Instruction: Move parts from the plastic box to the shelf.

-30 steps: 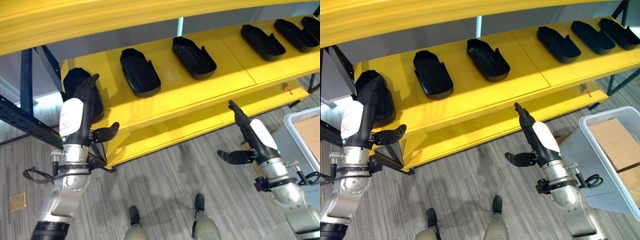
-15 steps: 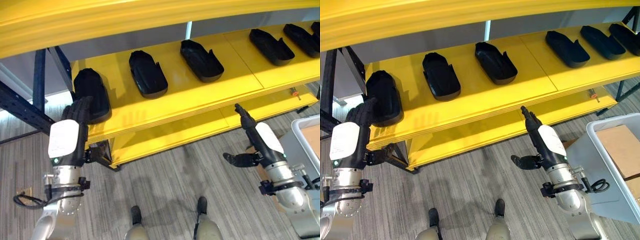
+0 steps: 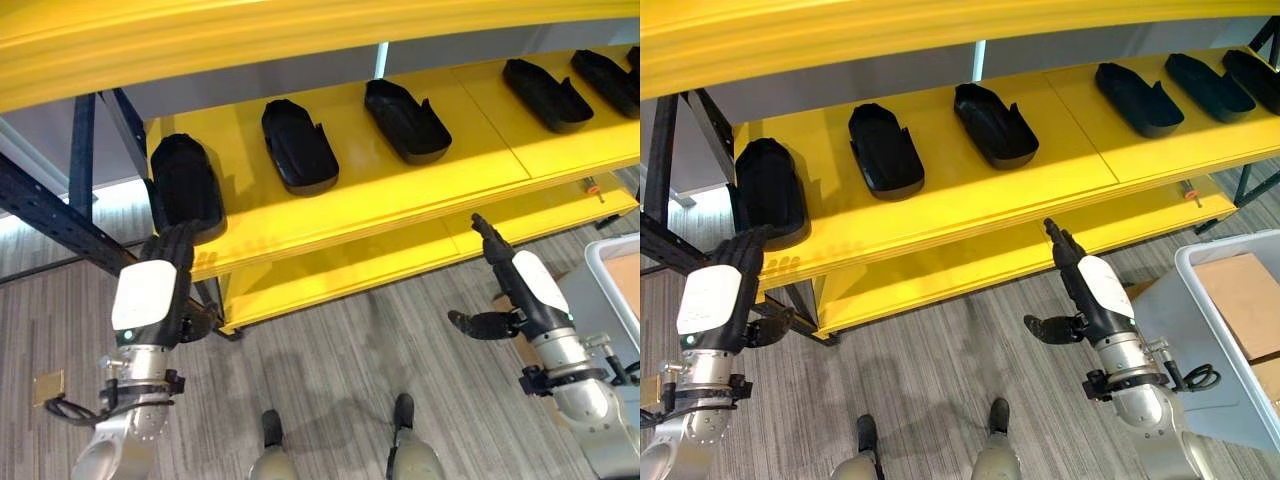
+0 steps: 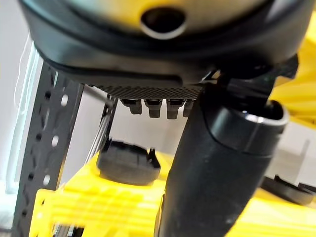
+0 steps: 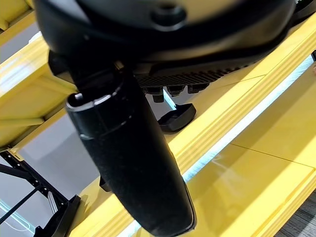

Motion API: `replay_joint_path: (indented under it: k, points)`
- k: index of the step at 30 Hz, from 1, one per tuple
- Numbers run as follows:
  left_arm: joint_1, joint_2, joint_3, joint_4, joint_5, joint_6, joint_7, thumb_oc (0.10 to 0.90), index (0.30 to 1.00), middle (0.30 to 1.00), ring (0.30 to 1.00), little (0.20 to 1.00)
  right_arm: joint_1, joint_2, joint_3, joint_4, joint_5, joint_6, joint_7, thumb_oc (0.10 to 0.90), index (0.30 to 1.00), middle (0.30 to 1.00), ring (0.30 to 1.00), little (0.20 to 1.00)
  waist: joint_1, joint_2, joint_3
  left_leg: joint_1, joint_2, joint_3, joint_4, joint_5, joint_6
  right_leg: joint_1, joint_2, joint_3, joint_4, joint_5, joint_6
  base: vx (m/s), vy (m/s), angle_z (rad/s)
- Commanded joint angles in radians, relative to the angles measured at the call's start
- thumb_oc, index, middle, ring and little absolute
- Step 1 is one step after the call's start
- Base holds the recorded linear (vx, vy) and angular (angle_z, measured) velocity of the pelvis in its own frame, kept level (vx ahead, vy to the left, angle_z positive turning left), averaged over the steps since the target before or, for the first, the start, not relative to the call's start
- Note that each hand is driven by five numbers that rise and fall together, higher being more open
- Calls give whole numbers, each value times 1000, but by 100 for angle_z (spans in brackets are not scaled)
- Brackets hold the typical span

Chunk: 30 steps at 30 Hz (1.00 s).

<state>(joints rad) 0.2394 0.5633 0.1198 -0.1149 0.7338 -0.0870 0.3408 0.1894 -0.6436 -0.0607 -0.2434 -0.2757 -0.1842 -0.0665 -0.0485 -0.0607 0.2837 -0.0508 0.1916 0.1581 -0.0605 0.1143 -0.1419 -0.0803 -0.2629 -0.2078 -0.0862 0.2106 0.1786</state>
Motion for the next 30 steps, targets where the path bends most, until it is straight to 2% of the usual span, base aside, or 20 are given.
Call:
replay_joint_path:
  k: [1,15,30]
  points:
    - [-105,57,59,-29,35,-6,62,900,1000,1000,1000,1000,-98,8,-86,-104,-23,-56,-78,900,1000,1000,1000,1000,4,-47,-17,14,-20,-16,26,-57,57,51,38,-38,61,-88,-12,0,0,0]
    - [-194,38,-71,152,35,29,59,900,1000,1000,1000,1000,-132,2,-61,-95,-25,-56,-101,900,1000,1000,1000,1000,-4,-53,-1,-1,-16,-11,35,-54,57,26,43,-29,73,-86,-13,0,0,0]
    - [-248,34,-90,223,49,73,94,900,1000,1000,1000,1000,-112,-2,-75,-88,-36,-53,-130,900,1000,1000,1000,1000,-19,-55,13,-8,-13,-6,39,-53,55,6,45,-16,85,-86,-16,0,0,0]
